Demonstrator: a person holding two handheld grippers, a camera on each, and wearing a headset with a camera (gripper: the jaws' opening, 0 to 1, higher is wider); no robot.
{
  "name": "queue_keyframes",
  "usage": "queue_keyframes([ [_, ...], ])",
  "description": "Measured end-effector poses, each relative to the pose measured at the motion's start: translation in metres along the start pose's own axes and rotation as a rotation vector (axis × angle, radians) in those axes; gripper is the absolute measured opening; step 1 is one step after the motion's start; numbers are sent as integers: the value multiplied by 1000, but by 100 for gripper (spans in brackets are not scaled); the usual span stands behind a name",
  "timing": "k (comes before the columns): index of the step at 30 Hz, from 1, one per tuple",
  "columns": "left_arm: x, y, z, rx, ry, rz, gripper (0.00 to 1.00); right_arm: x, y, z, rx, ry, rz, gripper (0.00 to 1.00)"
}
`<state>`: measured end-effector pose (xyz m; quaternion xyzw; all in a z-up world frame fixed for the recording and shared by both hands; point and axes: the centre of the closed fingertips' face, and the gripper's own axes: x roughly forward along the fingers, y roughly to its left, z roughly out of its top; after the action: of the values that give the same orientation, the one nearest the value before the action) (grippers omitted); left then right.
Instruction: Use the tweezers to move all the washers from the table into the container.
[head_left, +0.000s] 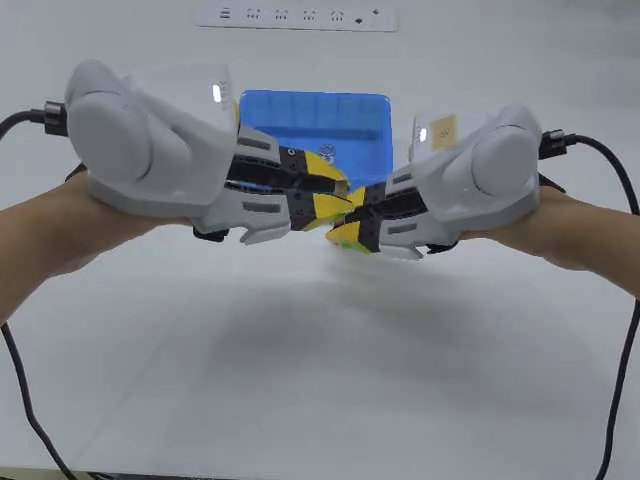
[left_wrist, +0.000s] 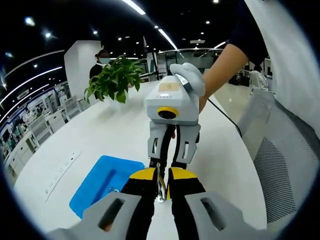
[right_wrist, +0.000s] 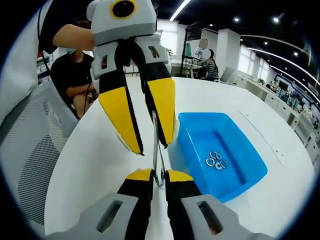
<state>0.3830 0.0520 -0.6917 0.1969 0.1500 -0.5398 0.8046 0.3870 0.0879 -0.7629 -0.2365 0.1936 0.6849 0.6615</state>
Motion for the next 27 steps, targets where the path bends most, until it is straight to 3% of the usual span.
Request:
queue_keyframes([
  [7,-12,0,2,-23,-24,21,22,-9,-4,7,26,-24,-20,10],
  [13,-26,-3,7,-100,-76,57,41,-18,1,13,41,-28,-26,10],
  [19,-47,3,1,-168,-93,162,71,-29,6,30,47,-44,-22,10],
  [27,-83,14,-11,-247,-112,314,93,-42,-6,58,14,-69,-31,10],
])
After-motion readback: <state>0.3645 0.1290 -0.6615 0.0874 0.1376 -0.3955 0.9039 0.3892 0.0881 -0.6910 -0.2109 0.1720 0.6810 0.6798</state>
